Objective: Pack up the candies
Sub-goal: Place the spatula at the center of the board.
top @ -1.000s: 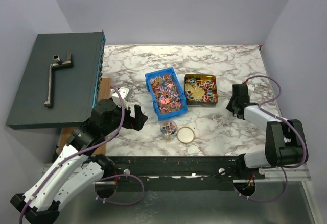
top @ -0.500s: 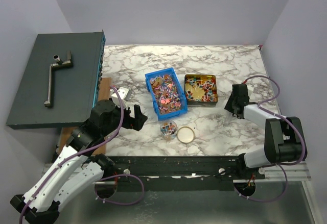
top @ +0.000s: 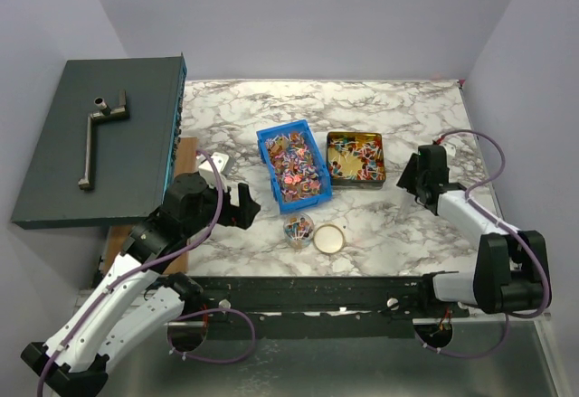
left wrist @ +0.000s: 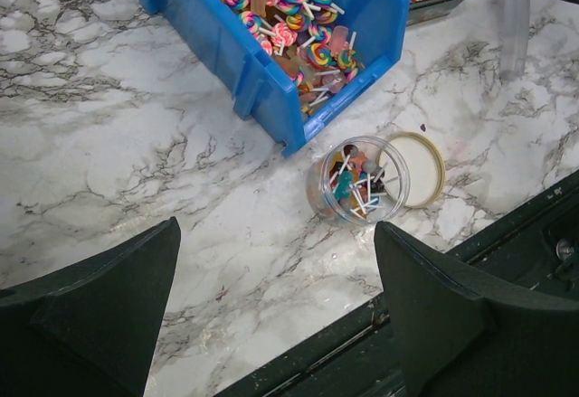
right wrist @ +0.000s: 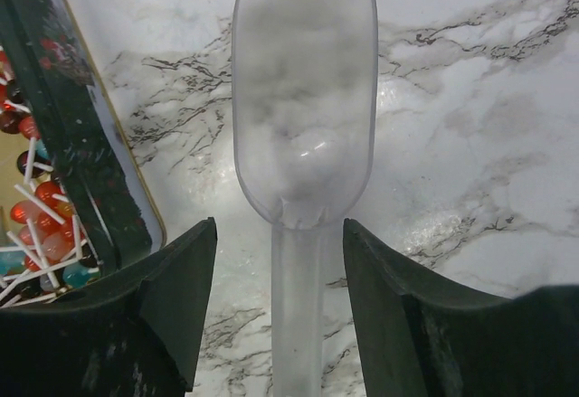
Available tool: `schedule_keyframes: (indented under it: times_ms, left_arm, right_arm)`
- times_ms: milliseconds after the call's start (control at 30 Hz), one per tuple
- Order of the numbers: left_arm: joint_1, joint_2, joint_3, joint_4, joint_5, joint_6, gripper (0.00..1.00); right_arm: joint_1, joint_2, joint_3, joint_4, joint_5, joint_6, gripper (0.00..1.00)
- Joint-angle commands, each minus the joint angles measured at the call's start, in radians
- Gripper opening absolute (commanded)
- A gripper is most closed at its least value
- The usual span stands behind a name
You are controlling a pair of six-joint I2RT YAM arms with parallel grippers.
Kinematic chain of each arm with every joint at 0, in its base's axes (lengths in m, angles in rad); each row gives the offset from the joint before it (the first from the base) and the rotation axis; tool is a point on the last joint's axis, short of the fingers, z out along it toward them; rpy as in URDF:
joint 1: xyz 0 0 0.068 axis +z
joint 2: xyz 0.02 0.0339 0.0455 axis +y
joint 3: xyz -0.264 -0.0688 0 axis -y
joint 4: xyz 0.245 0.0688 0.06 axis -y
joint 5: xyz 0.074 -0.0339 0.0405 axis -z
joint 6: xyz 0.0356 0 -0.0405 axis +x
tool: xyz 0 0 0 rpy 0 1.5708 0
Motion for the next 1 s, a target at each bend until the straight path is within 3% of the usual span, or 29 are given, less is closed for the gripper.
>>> schedule_keyframes:
  times_ms: [0,167,700,967]
  left_arm:
    - [0.013,0.005,0.008,0.008,0.034,0.014,0.9]
    - [0.02,0.009,0.008,0.01,0.038,0.013,0.9]
    - [0.026,0.024,0.005,0.018,0.055,0.016,0.97]
    - [0.027,0.029,0.003,0.022,0.048,0.017,0.99]
  right_arm:
    - [-0.008,-0.06,0.035,-0.057,-0.044,-0.017,0.62]
    - [-0.008,-0.129,0.069,-0.116,-0.063,-0.023,0.64]
    - [-0.005,-0.353,0.094,-0.253,-0.336,-0.003,0.64]
    - [0.069,-0.447,0.034,-0.297,-0.353,0.04,0.63]
